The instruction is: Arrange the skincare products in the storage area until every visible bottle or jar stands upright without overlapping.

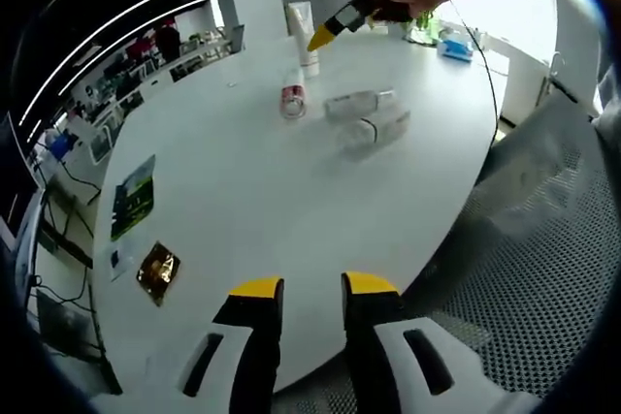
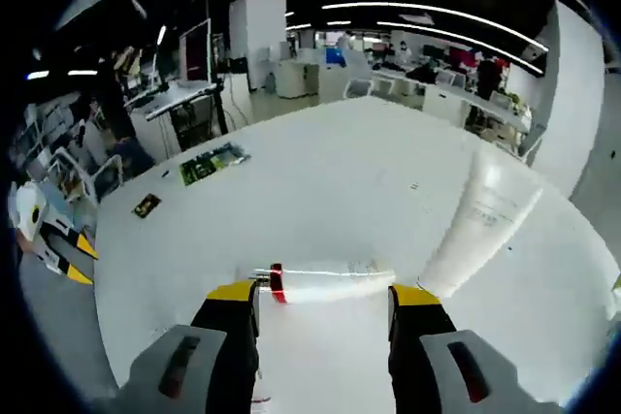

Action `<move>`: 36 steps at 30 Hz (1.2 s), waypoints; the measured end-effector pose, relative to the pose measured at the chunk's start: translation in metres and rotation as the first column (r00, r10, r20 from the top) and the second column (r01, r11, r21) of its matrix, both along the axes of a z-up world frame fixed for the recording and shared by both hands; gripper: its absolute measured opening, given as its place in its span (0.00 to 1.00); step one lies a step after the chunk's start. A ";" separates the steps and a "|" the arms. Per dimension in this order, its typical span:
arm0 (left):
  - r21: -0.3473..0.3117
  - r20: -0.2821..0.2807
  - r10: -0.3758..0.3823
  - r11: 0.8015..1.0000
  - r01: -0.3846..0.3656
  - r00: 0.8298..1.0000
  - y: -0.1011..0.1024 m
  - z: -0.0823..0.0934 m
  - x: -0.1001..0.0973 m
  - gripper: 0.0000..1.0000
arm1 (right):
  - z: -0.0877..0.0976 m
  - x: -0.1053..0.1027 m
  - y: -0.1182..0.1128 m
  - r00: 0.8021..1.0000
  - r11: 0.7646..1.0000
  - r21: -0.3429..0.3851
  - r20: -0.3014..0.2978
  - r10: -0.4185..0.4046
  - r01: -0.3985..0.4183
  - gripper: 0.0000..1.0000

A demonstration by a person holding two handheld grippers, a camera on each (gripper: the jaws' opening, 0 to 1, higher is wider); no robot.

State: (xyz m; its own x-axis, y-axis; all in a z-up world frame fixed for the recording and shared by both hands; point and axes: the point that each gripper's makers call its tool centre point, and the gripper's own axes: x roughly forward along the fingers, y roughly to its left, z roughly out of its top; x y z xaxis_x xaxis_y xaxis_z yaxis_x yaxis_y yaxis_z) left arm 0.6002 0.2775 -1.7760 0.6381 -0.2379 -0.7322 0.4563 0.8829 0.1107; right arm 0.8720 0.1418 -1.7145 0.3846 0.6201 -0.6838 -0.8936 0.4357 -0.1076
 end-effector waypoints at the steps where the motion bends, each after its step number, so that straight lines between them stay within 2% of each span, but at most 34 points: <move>1: 0.001 0.003 0.000 1.000 0.000 1.000 0.000 0.000 0.000 0.20 | -0.001 -0.001 0.006 0.998 0.997 -0.043 0.030 0.061 -0.059 0.51; 3: -0.001 0.005 0.004 1.000 -0.004 1.000 0.001 0.001 0.000 0.20 | -0.002 -0.002 0.021 0.983 0.981 -0.111 0.065 0.170 -0.162 0.50; 5: 0.000 0.005 0.006 1.000 -0.006 1.000 0.001 0.001 0.001 0.19 | -0.009 -0.002 0.029 0.964 0.948 -0.208 0.062 0.257 -0.239 0.49; 6: 0.000 0.002 0.008 1.000 -0.008 1.000 0.001 0.000 0.000 0.19 | -0.013 0.001 0.033 0.943 0.915 -0.280 0.076 0.323 -0.291 0.49; 7: 0.000 -0.001 0.008 1.000 -0.008 1.000 0.001 0.000 0.000 0.18 | -0.017 0.002 0.034 0.931 0.889 -0.326 0.064 0.358 -0.320 0.50; 9: 0.003 -0.002 0.007 1.000 -0.007 1.000 0.002 0.000 0.000 0.18 | -0.022 0.002 0.039 0.900 0.841 -0.383 0.053 0.433 -0.382 0.50; 11: 0.003 -0.001 0.010 1.000 -0.010 1.000 0.002 0.000 0.000 0.18 | -0.030 0.004 0.041 0.841 0.740 -0.480 0.010 0.542 -0.471 0.52; 13: 0.004 0.000 0.016 1.000 -0.016 1.000 0.004 0.000 0.001 0.17 | -0.040 0.006 0.038 0.803 0.666 -0.529 -0.048 0.595 -0.525 0.55; 14: 0.005 0.000 0.018 1.000 -0.018 1.000 0.004 0.000 0.001 0.16 | -0.046 0.009 0.035 0.773 0.606 -0.571 -0.084 0.628 -0.554 0.61; 15: 0.004 0.000 0.017 1.000 -0.017 1.000 0.004 0.000 0.001 0.15 | -0.048 0.009 0.035 0.755 0.572 -0.588 -0.106 0.647 -0.572 0.63; 16: 0.005 -0.007 0.013 1.000 -0.013 1.000 0.003 -0.001 0.000 0.15 | -0.050 0.010 0.034 0.733 0.533 -0.609 -0.122 0.669 -0.587 0.62; 17: 0.008 -0.012 0.012 1.000 -0.012 1.000 0.003 -0.002 -0.001 0.15 | -0.052 0.014 0.033 0.702 0.481 -0.632 -0.143 0.698 -0.607 0.58; 19: 0.013 -0.014 0.012 1.000 -0.012 1.000 0.004 -0.002 -0.001 0.15 | -0.057 0.020 0.031 0.692 0.442 -0.650 -0.184 0.698 -0.618 0.56; 20: 0.010 -0.011 0.015 1.000 -0.015 1.000 0.004 -0.001 -0.001 0.15 | -0.058 0.022 0.033 0.695 0.450 -0.645 -0.181 0.696 -0.618 0.58; 22: 0.011 -0.015 0.017 1.000 -0.017 1.000 0.004 -0.002 -0.001 0.15 | -0.058 0.019 0.036 0.684 0.435 -0.641 -0.199 0.702 -0.632 0.57; 24: 0.013 -0.016 0.015 1.000 -0.015 1.000 0.004 -0.003 -0.001 0.15 | -0.059 0.018 0.035 0.664 0.397 -0.656 -0.216 0.716 -0.641 0.56; 25: 0.009 -0.021 -0.003 1.000 0.003 1.000 0.001 -0.004 -0.002 0.14 | -0.060 0.018 0.033 0.653 0.373 -0.666 -0.228 0.722 -0.646 0.56; 26: 0.016 -0.029 -0.027 0.999 0.028 0.999 -0.003 -0.005 -0.004 0.14 | -0.063 0.020 0.030 0.639 0.337 -0.682 -0.248 0.728 -0.649 0.56; 27: 0.020 -0.032 -0.033 0.999 0.034 0.999 -0.003 -0.006 -0.004 0.14 | -0.063 0.019 0.028 0.633 0.325 -0.686 -0.255 0.731 -0.652 0.56; 29: 0.025 -0.040 -0.034 0.999 0.035 0.999 -0.003 -0.008 -0.005 0.14 | -0.067 0.020 0.022 0.595 0.246 -0.707 -0.298 0.747 -0.663 0.55; 30: 0.024 -0.041 -0.032 0.999 0.033 0.999 -0.003 -0.007 -0.005 0.14 | -0.068 0.021 0.020 0.588 0.230 -0.714 -0.303 0.749 -0.661 0.55; 34: 0.028 -0.038 -0.024 0.999 0.025 0.999 -0.001 -0.008 -0.005 0.14 | -0.077 0.021 0.019 0.591 0.218 -0.715 -0.325 0.738 -0.665 0.54; 36: 0.027 -0.041 -0.020 0.999 0.021 0.999 0.000 -0.009 -0.005 0.14 | -0.082 0.019 0.014 0.580 0.184 -0.720 -0.351 0.735 -0.669 0.54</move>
State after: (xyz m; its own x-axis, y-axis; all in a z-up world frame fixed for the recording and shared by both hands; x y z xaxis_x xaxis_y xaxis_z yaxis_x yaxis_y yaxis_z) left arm 0.5951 0.2774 -1.7850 0.6033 -0.2297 -0.7637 0.4784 0.8704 0.1161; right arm 0.8906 0.1563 -1.7970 0.1257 -0.0489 -0.9909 -0.7599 -0.6469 -0.0645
